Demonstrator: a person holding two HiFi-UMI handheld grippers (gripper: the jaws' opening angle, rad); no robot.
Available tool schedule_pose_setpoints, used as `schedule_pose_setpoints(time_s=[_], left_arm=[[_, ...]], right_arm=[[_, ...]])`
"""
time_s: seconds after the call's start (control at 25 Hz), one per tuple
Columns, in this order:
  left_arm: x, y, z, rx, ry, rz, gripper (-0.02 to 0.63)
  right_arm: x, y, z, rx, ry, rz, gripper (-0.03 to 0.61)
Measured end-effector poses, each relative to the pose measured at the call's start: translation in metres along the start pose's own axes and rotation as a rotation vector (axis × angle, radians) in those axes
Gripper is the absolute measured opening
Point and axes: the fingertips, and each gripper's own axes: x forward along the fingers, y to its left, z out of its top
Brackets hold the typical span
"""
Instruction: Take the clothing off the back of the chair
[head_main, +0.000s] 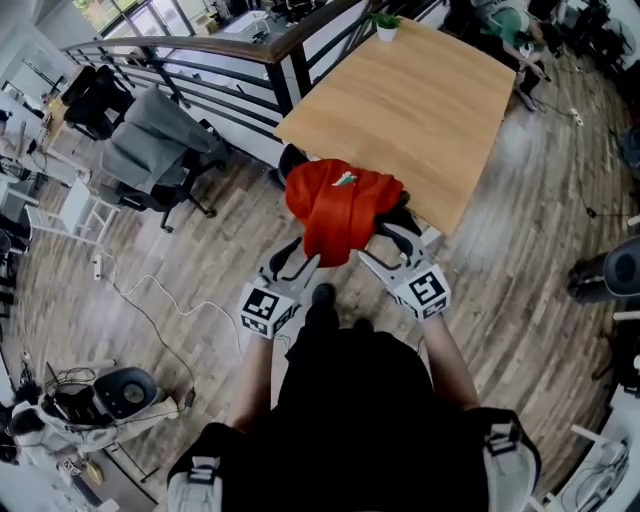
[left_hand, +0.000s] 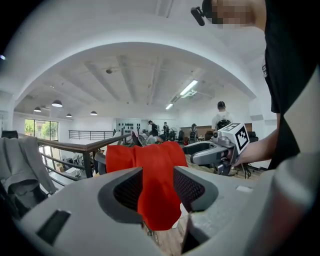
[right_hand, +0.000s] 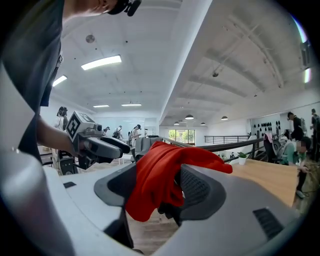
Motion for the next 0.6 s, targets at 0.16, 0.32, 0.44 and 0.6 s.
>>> schedule_pose_setpoints(time_s=[0.16, 0.32, 0.44, 0.6], left_arm=[[0.010, 0.027, 0.004, 0.003, 0.003, -0.011, 0.202], [0.022, 0.053, 0.006, -0.008, 0.013, -0.017, 0.240], [0.033, 0.063, 0.011, 0.003, 0.009, -0.034, 0.269], [0.045, 0.078, 0.014, 0.027, 0.005, -0.052, 0.288]], right_arm=[[0.021, -0.007, 0.005, 0.010, 0.021, -0.001, 0.276], [0.035, -0.007, 0.007, 0.014, 0.064, 0.009, 0.275], [0.041, -0.009, 0.007, 0.010, 0.095, 0.003, 0.275], [0.054, -0.013, 0.006, 0.006, 0.117, -0.003, 0.275]])
